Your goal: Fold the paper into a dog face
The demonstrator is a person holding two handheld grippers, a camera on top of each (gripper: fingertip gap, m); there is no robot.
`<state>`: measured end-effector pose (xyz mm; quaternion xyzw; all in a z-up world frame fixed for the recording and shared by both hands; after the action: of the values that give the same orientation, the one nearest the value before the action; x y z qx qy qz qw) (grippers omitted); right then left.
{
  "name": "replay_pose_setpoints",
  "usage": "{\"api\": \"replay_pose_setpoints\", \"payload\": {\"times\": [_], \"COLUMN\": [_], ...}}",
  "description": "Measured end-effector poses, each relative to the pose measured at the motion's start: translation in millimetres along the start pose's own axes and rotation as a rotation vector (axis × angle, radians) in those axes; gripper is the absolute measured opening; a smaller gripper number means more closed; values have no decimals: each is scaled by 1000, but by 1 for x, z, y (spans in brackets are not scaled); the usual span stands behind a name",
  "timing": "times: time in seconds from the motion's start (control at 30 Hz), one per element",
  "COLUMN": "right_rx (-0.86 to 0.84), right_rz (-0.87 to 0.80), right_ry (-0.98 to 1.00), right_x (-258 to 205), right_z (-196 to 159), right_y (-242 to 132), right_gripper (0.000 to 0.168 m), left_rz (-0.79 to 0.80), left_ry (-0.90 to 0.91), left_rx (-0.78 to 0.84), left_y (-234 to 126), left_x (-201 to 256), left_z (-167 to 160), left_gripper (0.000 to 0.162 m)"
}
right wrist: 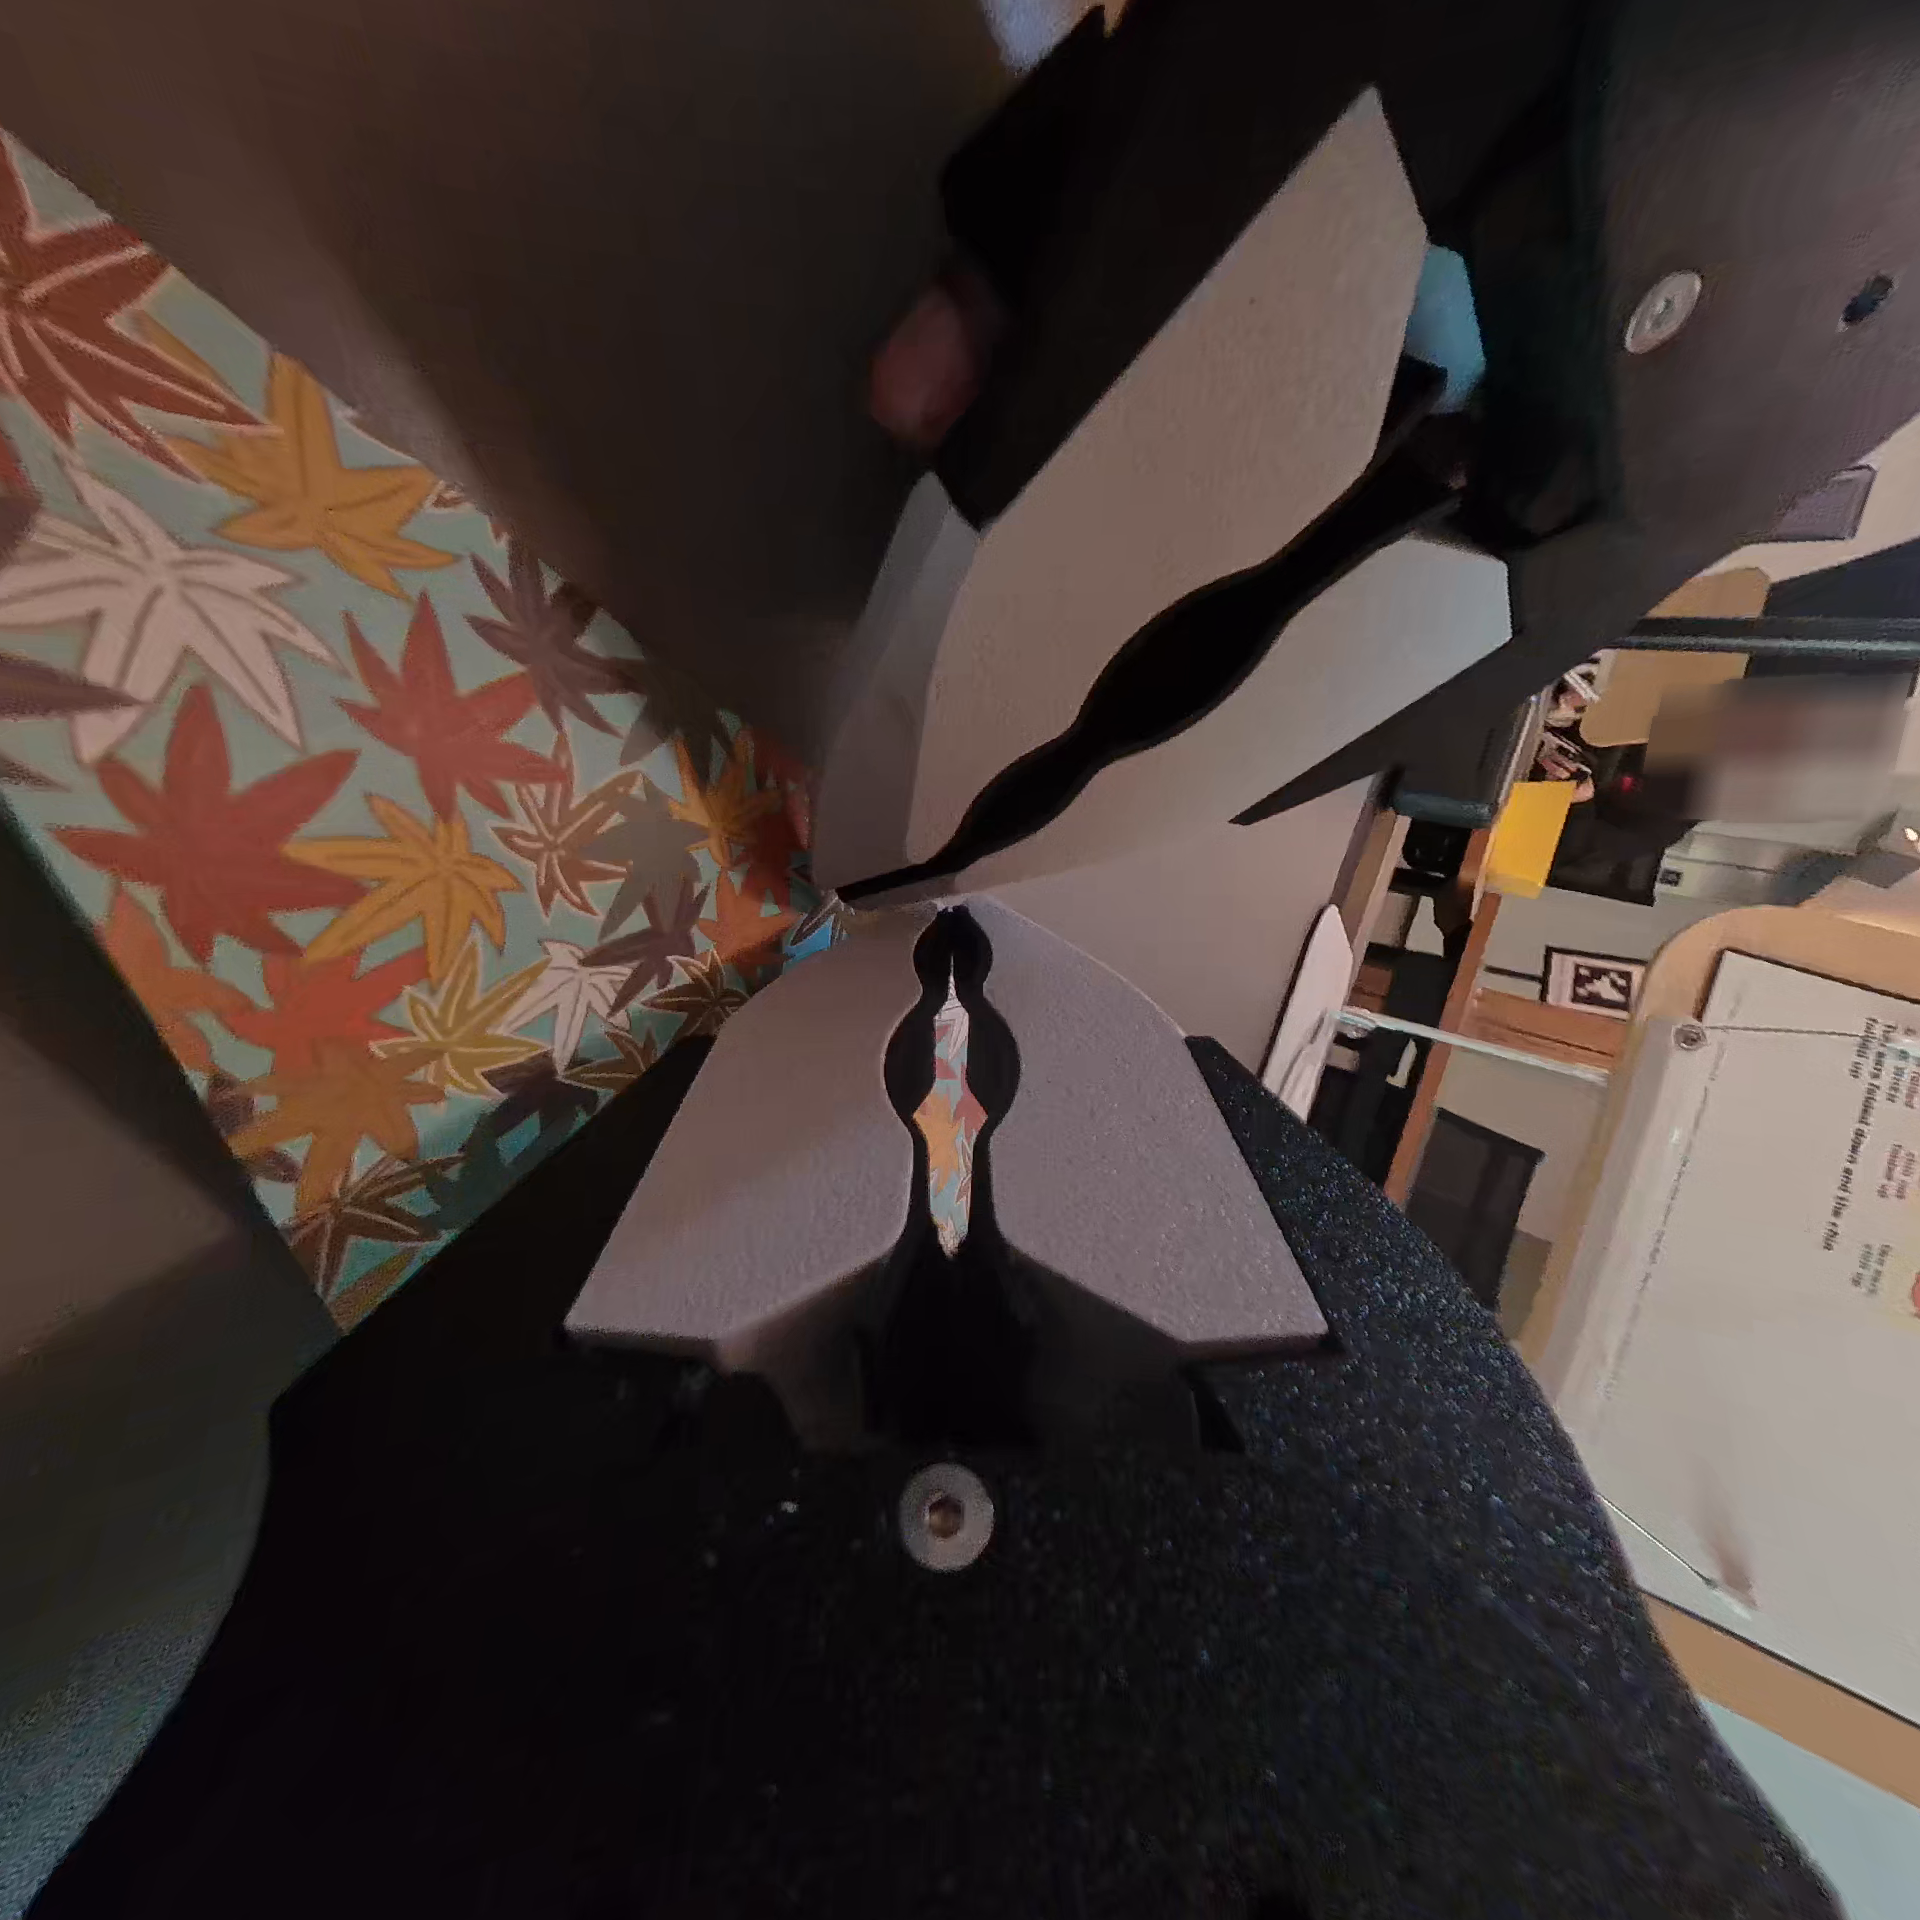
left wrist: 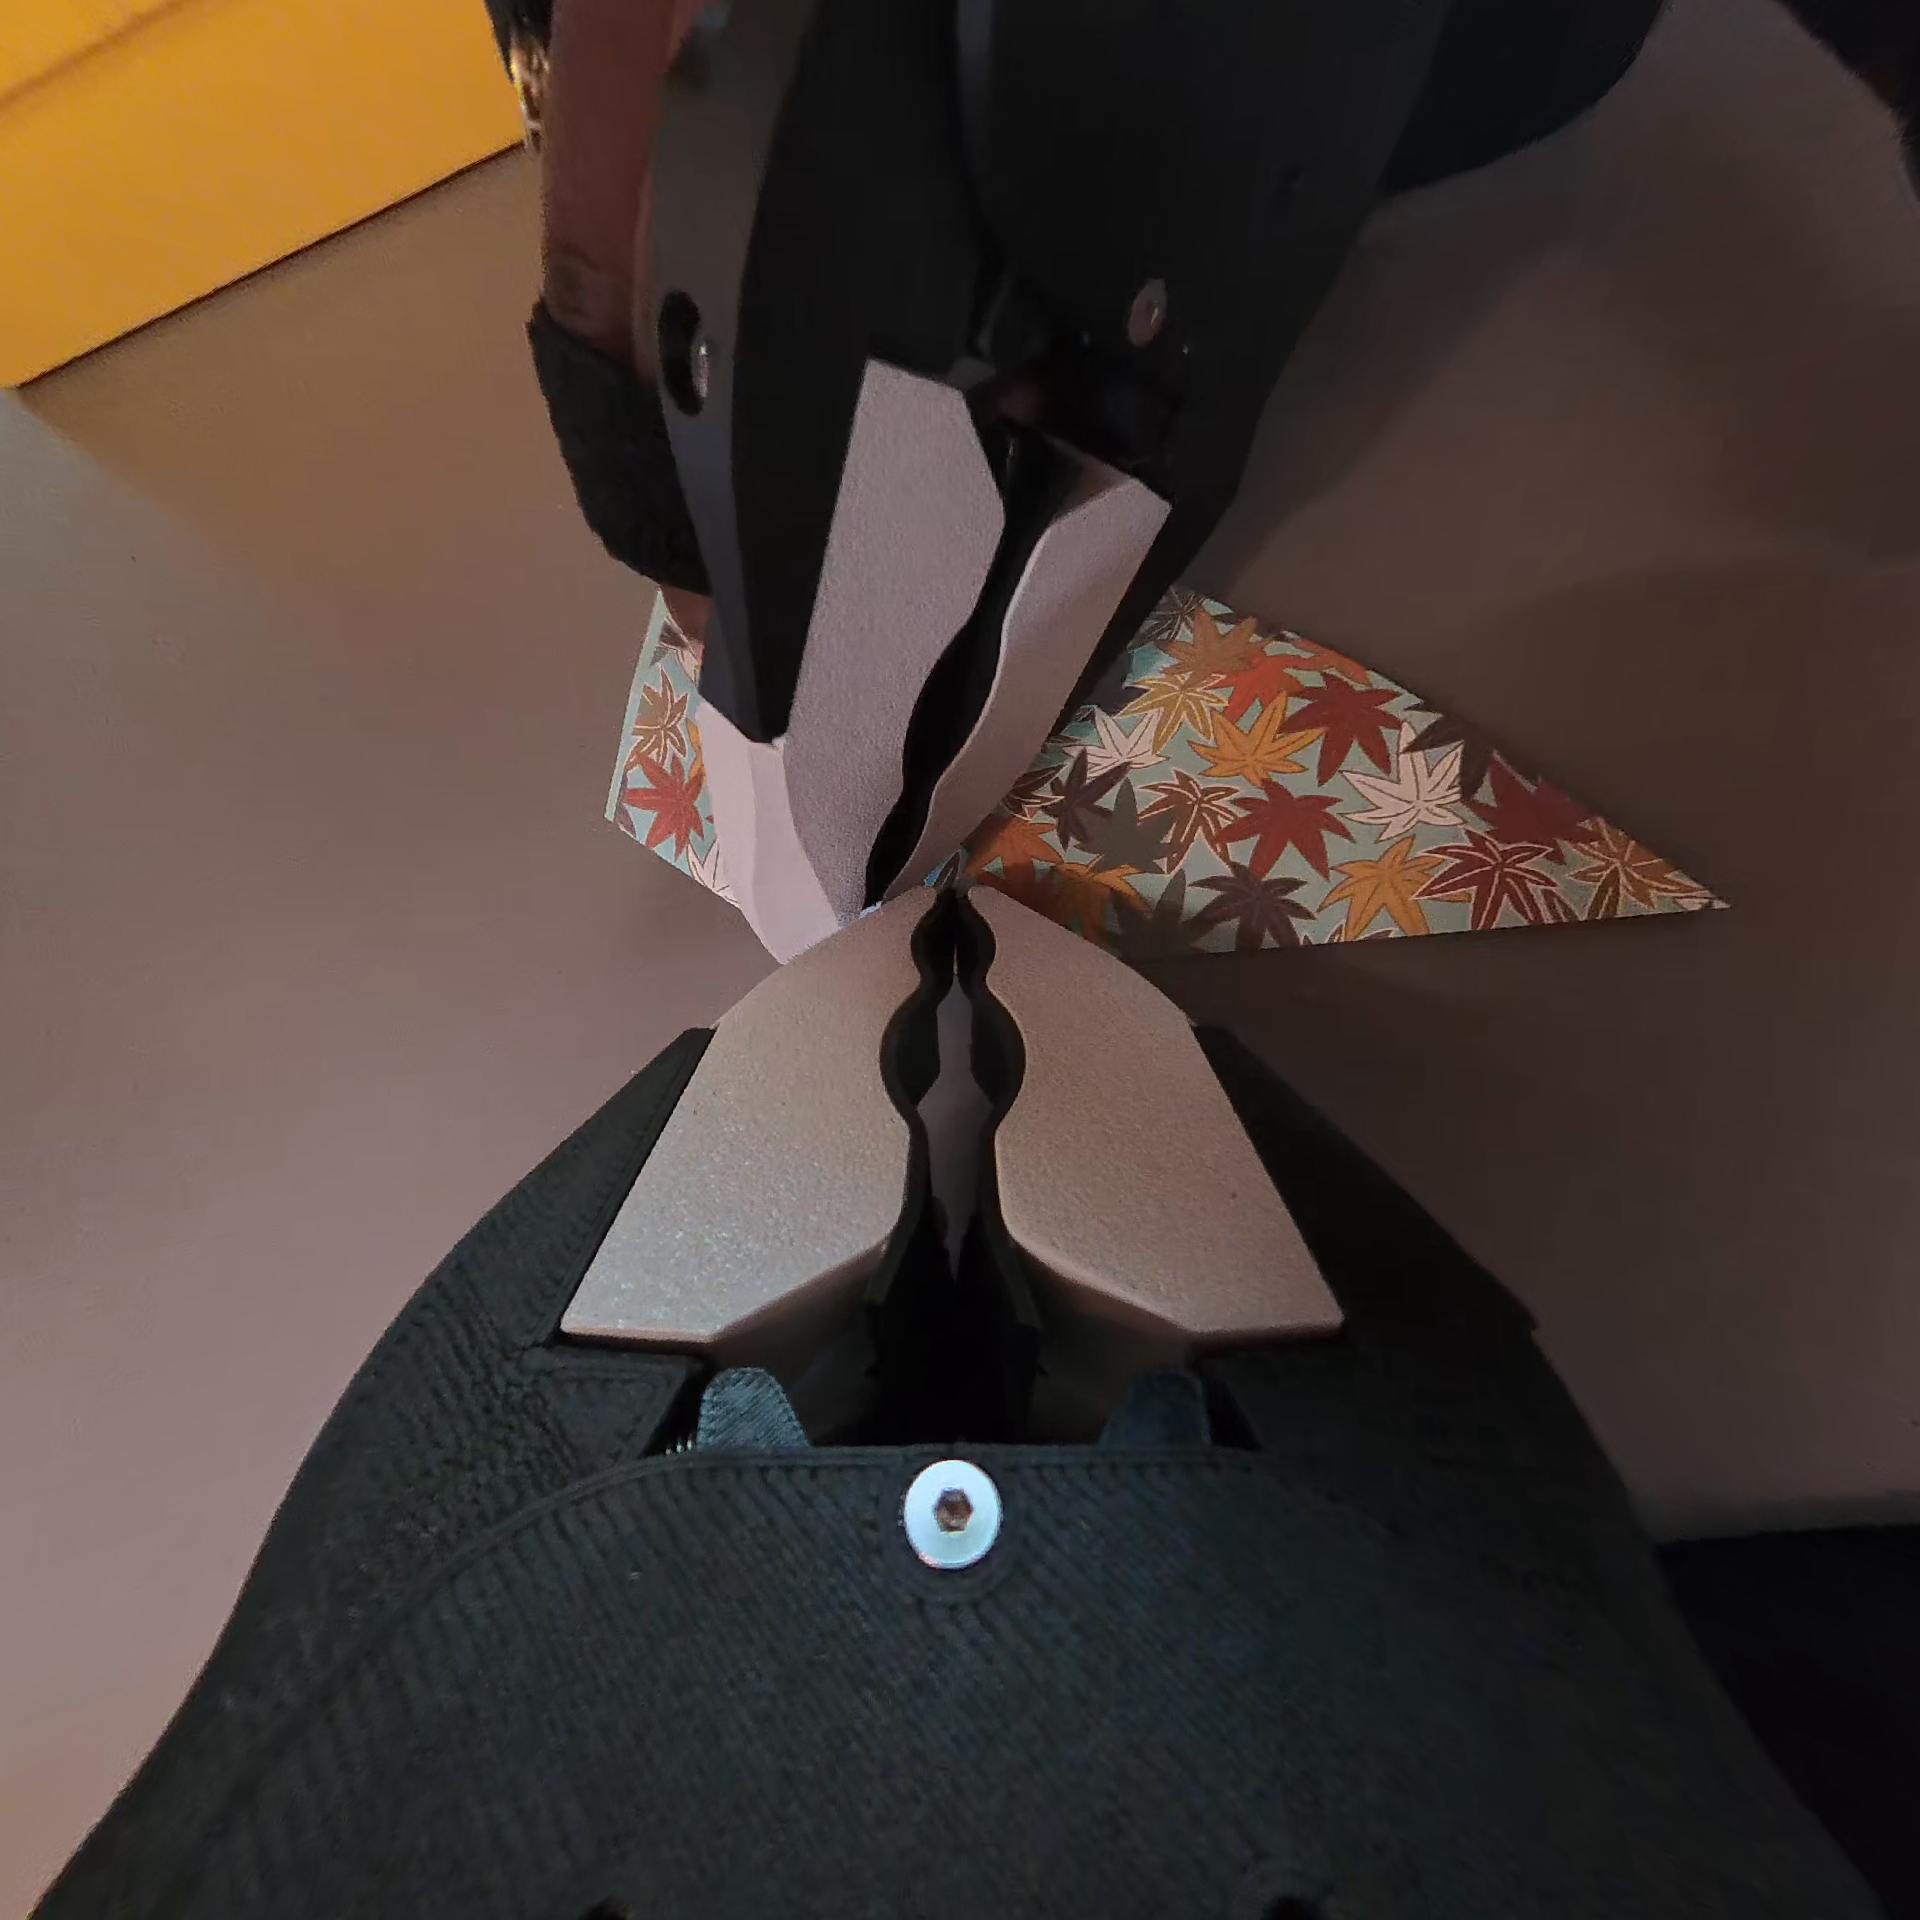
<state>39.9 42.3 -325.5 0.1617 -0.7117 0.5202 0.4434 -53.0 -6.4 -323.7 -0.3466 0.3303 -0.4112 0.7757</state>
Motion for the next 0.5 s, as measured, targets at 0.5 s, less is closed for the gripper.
{"api": "replay_pose_setpoints", "payload": {"times": [0.5], "right_rx": [-20], "right_rz": [-76], "right_ry": [15], "right_x": [-5], "right_z": [-28], "right_y": [2], "right_gripper": [0], "left_rz": [42], "left_ry": [-173], "left_rx": [194], "left_y": [-19], "left_x": [-26], "left_z": [-6], "left_gripper": [0]}}
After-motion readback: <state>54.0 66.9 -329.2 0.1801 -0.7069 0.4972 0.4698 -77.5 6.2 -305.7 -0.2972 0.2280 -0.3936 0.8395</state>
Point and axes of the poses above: each gripper's, where its closed fingertips meet, y out along the fingers, z out of its top, x = y × z across the jaws, the point moved 9 cm from there along -y, back along the fingers, and after that the axes turned 14 degrees about -x, right-handed, at the moved point
